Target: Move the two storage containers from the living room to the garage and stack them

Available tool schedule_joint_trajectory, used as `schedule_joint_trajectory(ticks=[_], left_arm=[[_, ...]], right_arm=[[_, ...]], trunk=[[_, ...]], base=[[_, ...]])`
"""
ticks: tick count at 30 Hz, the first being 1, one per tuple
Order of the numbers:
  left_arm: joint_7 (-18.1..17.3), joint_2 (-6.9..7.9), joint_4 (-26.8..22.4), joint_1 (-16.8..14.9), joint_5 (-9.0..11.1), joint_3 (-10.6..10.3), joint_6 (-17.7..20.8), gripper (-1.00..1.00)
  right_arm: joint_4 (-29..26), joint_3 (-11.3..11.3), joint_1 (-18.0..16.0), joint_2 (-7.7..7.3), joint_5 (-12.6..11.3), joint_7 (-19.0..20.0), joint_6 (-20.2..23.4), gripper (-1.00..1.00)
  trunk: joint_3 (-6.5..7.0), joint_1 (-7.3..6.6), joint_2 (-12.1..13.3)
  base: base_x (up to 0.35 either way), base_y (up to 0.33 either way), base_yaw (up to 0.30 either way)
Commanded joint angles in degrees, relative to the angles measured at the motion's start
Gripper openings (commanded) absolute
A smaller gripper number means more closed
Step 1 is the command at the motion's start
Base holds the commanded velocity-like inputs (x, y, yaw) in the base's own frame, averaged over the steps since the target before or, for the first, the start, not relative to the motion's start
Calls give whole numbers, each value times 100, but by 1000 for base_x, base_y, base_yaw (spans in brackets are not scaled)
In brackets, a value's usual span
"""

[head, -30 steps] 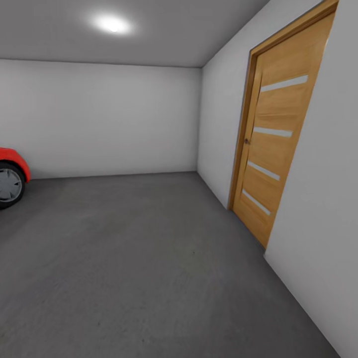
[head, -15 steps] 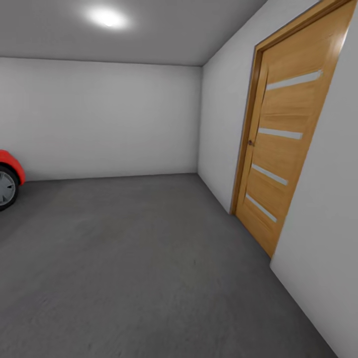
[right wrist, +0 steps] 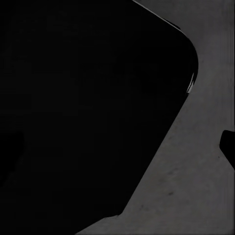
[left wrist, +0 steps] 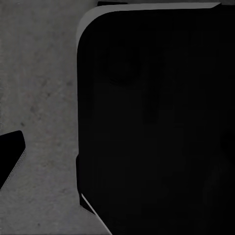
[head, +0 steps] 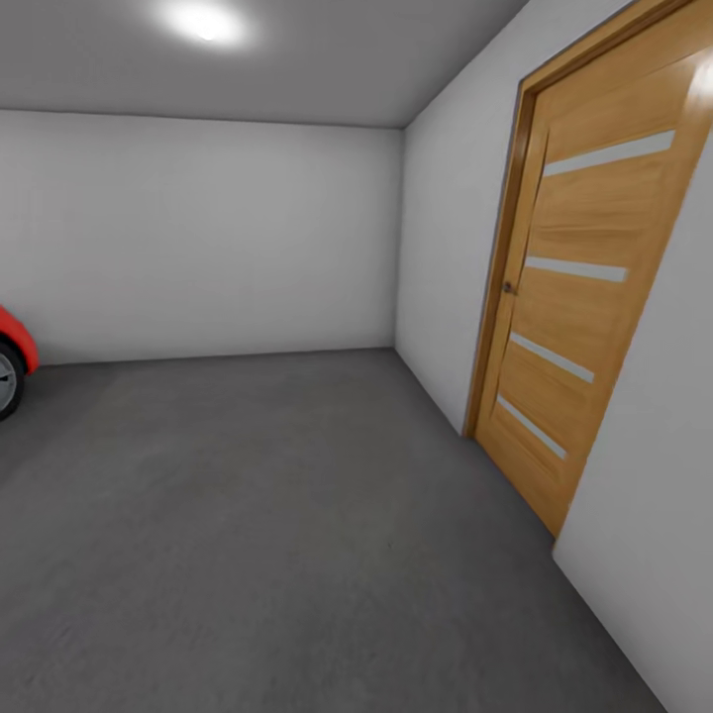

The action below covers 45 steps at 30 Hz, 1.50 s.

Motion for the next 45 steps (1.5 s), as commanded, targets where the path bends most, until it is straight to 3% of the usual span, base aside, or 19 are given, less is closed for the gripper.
schedule_joint_trajectory(ticks=[1,45], left_arm=[[-6,0,-2,-1,19,2,-8,100],[-6,0,-2,-1,19,4,-8,100]], right_arm=[[5,33,-3,1,-35,-1,-19,100],[5,39,-3,-34,-35,-1,-19,100]], trunk=[[-5,3,-2],[-5,3,-2]], base=[[324,0,0],[324,0,0]])
